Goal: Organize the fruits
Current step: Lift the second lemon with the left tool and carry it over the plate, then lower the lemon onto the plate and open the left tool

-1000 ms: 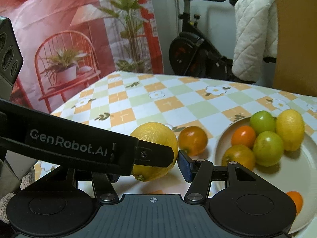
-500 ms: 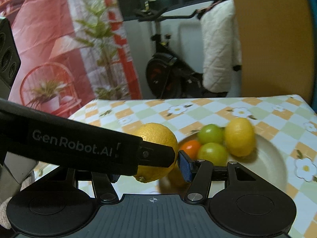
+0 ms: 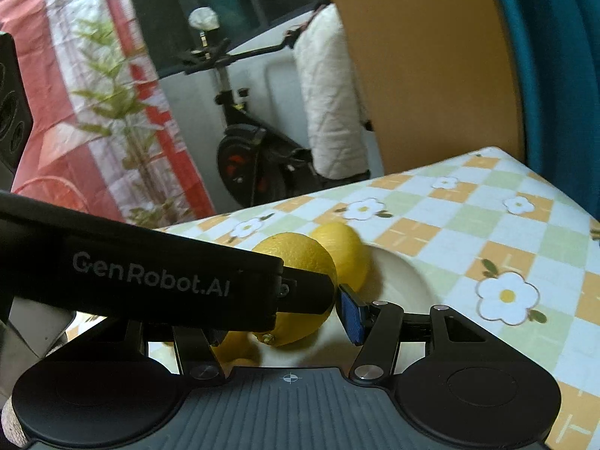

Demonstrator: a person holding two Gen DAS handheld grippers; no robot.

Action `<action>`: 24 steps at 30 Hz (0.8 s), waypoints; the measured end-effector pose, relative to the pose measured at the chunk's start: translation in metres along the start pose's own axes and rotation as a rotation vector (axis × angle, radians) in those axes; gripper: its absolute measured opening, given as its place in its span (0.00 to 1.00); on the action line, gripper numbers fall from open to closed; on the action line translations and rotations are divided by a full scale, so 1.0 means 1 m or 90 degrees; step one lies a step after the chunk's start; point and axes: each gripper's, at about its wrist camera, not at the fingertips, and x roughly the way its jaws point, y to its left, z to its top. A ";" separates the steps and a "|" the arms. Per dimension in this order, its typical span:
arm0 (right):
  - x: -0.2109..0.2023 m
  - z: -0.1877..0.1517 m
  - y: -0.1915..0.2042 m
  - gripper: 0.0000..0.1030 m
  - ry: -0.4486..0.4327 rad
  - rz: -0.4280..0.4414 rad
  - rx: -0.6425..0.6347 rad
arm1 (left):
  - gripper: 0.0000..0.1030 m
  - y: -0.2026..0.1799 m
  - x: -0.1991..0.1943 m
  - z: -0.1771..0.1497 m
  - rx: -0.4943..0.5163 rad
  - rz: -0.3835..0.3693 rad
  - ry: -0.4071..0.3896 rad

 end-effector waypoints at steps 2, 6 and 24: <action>0.003 -0.002 -0.008 0.51 0.003 -0.004 0.013 | 0.56 -0.002 0.008 0.001 0.005 0.001 0.009; 0.013 -0.006 -0.016 0.51 0.019 -0.007 0.023 | 0.56 -0.001 0.020 0.001 0.008 0.009 0.029; 0.023 -0.017 -0.023 0.52 0.008 -0.001 0.032 | 0.55 -0.003 0.023 0.003 0.025 0.016 0.022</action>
